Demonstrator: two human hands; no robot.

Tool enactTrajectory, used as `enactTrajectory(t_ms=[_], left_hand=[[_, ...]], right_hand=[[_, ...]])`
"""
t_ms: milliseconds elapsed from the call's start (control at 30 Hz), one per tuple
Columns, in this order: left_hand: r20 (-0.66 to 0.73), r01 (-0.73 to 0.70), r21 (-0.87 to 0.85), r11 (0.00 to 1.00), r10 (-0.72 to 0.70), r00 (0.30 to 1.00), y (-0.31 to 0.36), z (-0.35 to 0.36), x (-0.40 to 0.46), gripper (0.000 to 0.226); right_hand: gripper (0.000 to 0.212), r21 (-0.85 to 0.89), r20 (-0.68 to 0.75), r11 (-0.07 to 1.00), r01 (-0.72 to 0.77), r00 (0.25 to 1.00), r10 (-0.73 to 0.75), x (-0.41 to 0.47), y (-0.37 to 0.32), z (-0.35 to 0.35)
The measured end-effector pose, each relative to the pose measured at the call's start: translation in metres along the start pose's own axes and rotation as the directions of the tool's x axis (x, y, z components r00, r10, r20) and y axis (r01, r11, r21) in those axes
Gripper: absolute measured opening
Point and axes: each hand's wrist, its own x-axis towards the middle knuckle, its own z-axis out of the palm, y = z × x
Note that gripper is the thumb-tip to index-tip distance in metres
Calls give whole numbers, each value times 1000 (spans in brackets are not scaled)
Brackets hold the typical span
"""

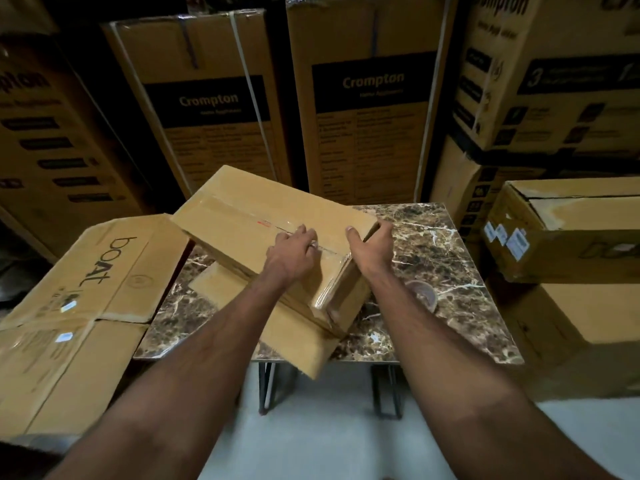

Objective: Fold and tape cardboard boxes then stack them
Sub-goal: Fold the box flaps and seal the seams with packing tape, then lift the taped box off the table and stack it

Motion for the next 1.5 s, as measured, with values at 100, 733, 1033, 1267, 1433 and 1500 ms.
enactTrajectory(t_ms=[100,733,1033,1267,1433,1500], left_hand=[[-24,-86,-129,988,83,996,-3,-4,-13,36],[84,-186,-129,974,198,977,-74,1,-68,30],[-52,-86,-501,861,70,996,-118,-8,-69,39],[-86,-37,-668,743,-28,996,-135,-4,-72,35],[-67,-1,-740,672,-73,995,-139,-15,-74,30],[-73,14,-769,639,-109,991,-148,-19,-70,24]], right_hand=[[64,-10,-152,1000,5,988,-7,-26,-2,1],[40,-187,-87,980,66,993,-83,-128,-5,31],[61,-279,88,912,302,953,-289,-150,-30,49],[43,-277,17,861,426,898,-439,-152,-39,68],[38,-331,15,812,481,863,-504,-150,-44,75],[35,-363,38,772,522,836,-547,-153,-50,84]])
